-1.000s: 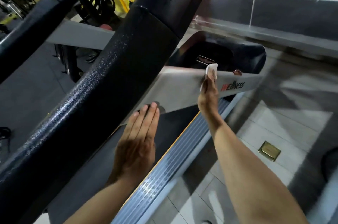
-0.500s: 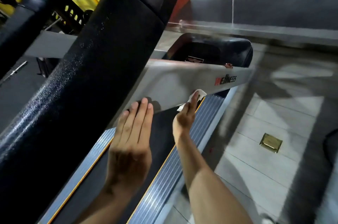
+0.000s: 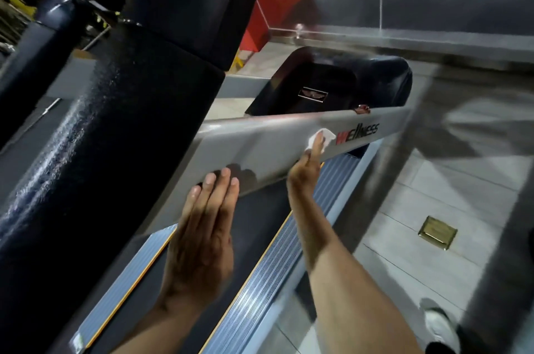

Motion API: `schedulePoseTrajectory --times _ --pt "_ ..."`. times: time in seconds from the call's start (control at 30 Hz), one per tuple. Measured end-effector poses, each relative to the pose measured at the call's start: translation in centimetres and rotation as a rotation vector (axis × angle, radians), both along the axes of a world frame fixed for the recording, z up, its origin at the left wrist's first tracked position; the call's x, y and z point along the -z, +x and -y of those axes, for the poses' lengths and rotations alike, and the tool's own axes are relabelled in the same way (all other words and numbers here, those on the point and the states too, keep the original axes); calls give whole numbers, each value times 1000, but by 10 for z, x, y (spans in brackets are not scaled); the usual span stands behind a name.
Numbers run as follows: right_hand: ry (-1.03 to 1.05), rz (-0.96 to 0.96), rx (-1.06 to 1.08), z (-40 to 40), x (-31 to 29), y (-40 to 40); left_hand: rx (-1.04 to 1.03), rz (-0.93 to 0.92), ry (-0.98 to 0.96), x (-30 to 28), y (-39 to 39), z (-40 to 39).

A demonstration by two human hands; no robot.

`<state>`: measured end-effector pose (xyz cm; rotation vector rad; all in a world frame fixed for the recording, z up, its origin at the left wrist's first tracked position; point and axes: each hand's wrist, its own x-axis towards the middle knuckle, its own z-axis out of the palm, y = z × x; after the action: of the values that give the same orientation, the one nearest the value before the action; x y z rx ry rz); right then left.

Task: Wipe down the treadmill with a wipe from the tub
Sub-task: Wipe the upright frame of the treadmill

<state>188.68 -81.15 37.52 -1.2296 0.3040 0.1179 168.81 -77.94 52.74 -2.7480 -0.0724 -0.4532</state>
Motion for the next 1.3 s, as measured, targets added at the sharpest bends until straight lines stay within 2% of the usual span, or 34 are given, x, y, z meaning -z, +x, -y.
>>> schedulePoseTrajectory --times 0.03,0.07,0.1,0.2,0.27,0.3,0.47,0.6,0.67,0.83,0.9,0.97,1.07,1.13,1.2,1.3 --pt "11 -71 16 2 -2 7 -1 -27 12 1 8 0" --pt "-17 -26 13 2 -13 7 -6 -47 22 2 18 0" --pt "-50 109 4 3 -32 0 -8 -55 33 4 29 2" --pt "-231 738 -140 11 -79 -24 -18 -75 51 12 55 2" --pt "-310 916 -296 20 -78 -3 -40 -70 86 16 63 4" --pt "-343 924 -345 27 -67 21 -56 -67 107 18 65 5" --pt "-478 667 -440 63 27 132 -142 1 170 25 71 11" --pt "-467 451 -412 60 56 159 -150 66 233 34 75 10" --pt "-382 539 -333 55 48 142 -163 101 257 44 76 9" --pt "-231 1028 -369 47 17 58 -225 260 342 75 86 9" --pt "-205 1187 -351 44 25 60 -264 332 395 91 87 6" --pt "-266 1206 -242 38 59 85 -290 400 430 105 89 1" --pt "-310 947 -92 36 108 121 -281 489 509 116 92 -8" --pt "-285 914 -45 29 117 118 -255 527 545 118 96 -12" --pt "-228 1041 -26 19 106 96 -231 563 553 120 98 -15" --pt "-217 1374 -73 9 73 42 -197 598 560 121 99 -18"
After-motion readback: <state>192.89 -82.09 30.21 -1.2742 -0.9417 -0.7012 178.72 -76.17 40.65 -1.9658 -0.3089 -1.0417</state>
